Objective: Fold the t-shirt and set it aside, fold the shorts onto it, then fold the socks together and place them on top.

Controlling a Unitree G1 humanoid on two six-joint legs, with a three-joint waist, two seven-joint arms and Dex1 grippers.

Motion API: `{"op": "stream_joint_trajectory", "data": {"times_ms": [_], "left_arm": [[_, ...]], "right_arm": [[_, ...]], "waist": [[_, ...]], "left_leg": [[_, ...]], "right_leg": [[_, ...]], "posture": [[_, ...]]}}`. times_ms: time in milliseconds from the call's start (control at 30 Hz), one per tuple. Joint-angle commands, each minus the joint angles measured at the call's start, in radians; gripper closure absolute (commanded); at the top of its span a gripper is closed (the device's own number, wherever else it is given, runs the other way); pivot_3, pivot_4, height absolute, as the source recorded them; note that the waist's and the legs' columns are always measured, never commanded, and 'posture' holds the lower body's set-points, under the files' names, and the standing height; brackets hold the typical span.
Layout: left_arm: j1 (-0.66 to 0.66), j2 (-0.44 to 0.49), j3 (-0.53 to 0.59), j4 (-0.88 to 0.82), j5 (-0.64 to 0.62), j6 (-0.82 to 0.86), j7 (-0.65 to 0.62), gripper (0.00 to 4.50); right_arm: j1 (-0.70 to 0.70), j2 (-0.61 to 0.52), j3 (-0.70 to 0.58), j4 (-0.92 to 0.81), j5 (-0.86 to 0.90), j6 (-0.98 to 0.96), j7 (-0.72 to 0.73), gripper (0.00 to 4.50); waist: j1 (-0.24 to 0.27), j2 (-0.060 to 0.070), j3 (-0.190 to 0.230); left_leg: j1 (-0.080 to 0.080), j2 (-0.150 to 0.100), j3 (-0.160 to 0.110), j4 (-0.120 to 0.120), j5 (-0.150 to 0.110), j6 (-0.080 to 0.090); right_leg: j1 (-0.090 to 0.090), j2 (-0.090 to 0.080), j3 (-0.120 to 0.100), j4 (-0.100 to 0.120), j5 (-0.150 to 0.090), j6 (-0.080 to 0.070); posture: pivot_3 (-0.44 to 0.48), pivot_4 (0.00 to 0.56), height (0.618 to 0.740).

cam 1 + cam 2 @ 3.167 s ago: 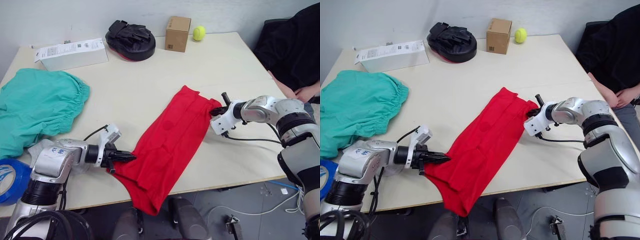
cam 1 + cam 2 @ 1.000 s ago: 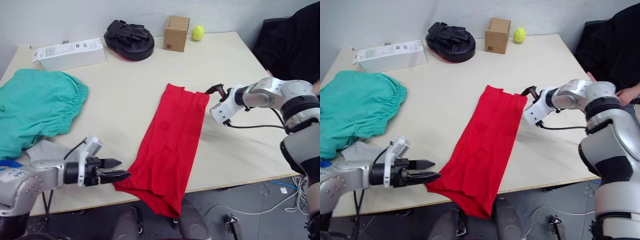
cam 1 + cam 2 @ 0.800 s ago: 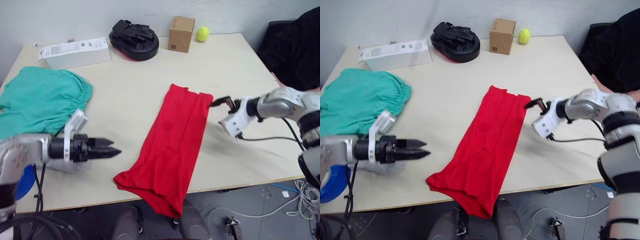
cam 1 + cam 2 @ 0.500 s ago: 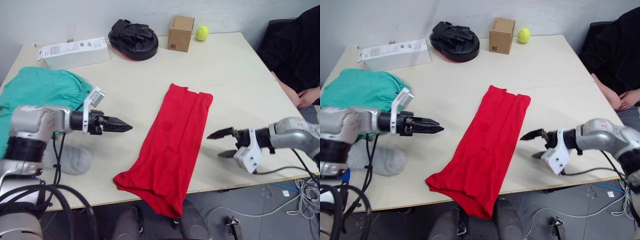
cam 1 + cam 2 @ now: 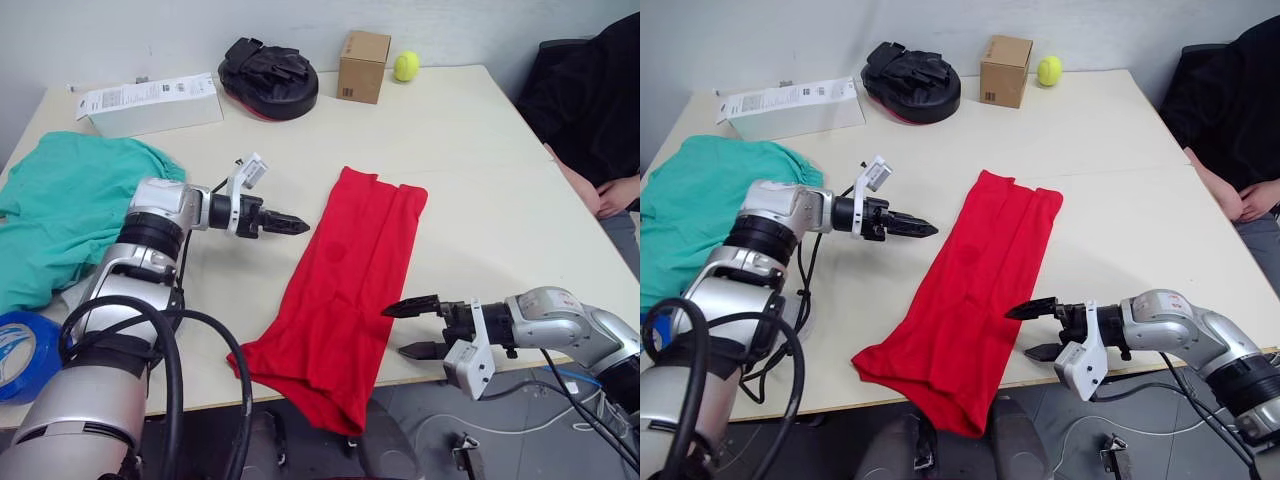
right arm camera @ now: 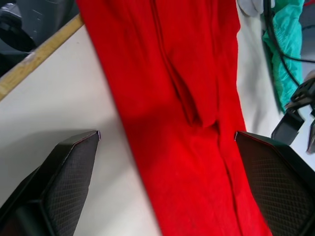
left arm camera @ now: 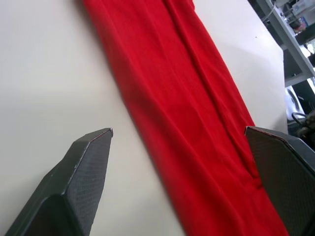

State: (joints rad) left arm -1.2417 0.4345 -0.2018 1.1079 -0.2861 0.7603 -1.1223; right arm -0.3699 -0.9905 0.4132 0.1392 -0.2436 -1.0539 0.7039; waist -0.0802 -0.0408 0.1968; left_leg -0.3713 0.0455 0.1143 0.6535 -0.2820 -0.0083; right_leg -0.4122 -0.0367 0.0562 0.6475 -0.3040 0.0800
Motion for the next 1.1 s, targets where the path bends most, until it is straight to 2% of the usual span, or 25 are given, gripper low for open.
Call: {"op": "stream_joint_trajectory", "data": {"times_ms": [33, 300, 500, 633, 700, 867, 1100], "left_arm": [[-0.055, -0.043, 0.045, 0.072, 0.041, -0.067, 0.034, 0.00], [-0.098, -0.137, 0.123, 0.175, 0.093, -0.107, 0.105, 0.00], [-0.108, -0.183, 0.156, 0.197, 0.132, -0.124, 0.128, 0.00], [-0.106, -0.189, 0.174, 0.203, 0.157, -0.127, 0.139, 0.00], [-0.101, -0.185, 0.171, 0.204, 0.174, -0.129, 0.135, 0.00], [-0.112, -0.149, 0.220, 0.209, 0.174, -0.103, 0.145, 0.00], [-0.094, -0.159, 0.204, 0.208, 0.219, -0.096, 0.119, 0.00]], "right_arm": [[0.011, 0.034, -0.023, -0.015, -0.063, -0.011, -0.013, 0.05], [-0.016, 0.108, -0.030, -0.012, -0.143, -0.004, -0.031, 0.05], [-0.014, 0.109, -0.033, -0.023, -0.170, -0.004, -0.034, 0.05], [-0.005, 0.102, -0.036, -0.034, -0.176, -0.001, -0.037, 0.05], [-0.004, 0.101, -0.038, -0.034, -0.180, -0.001, -0.039, 0.42], [-0.011, 0.094, -0.043, -0.023, -0.183, -0.005, -0.044, 0.42], [-0.012, 0.084, -0.047, -0.023, -0.187, -0.008, -0.049, 0.42]], "waist": [[-0.001, -0.002, 0.001], [-0.003, -0.006, 0.001], [-0.002, -0.006, 0.001], [-0.002, -0.006, 0.001], [-0.002, -0.006, 0.001], [-0.003, -0.006, 0.001], [0.002, -0.007, 0.001]], "left_leg": [[0.000, 0.000, 0.000, 0.000, 0.000, 0.000], [0.001, 0.001, 0.001, 0.000, 0.000, -0.001], [0.002, 0.001, 0.002, 0.000, 0.000, -0.001], [0.002, 0.001, 0.003, 0.000, 0.000, -0.001], [0.002, 0.002, 0.003, 0.000, -0.001, -0.002], [0.003, 0.002, 0.003, 0.000, -0.001, -0.002], [0.002, 0.001, 0.003, 0.000, -0.001, -0.001]], "right_leg": [[0.000, 0.000, 0.000, 0.000, 0.000, 0.000], [0.000, 0.002, -0.001, 0.000, 0.000, 0.001], [0.000, 0.006, -0.001, 0.001, 0.001, 0.001], [0.000, 0.006, -0.001, 0.001, 0.001, 0.001], [0.000, 0.006, -0.001, 0.001, 0.001, 0.001], [0.000, 0.006, -0.001, 0.001, 0.001, 0.001], [0.000, 0.006, -0.001, 0.001, 0.001, 0.002]], "posture": [[0.000, 0.150, 0.740], [0.000, 0.150, 0.740], [0.000, 0.150, 0.740], [0.000, 0.150, 0.740], [0.000, 0.150, 0.740], [0.000, 0.150, 0.740], [0.000, 0.150, 0.740]]}}
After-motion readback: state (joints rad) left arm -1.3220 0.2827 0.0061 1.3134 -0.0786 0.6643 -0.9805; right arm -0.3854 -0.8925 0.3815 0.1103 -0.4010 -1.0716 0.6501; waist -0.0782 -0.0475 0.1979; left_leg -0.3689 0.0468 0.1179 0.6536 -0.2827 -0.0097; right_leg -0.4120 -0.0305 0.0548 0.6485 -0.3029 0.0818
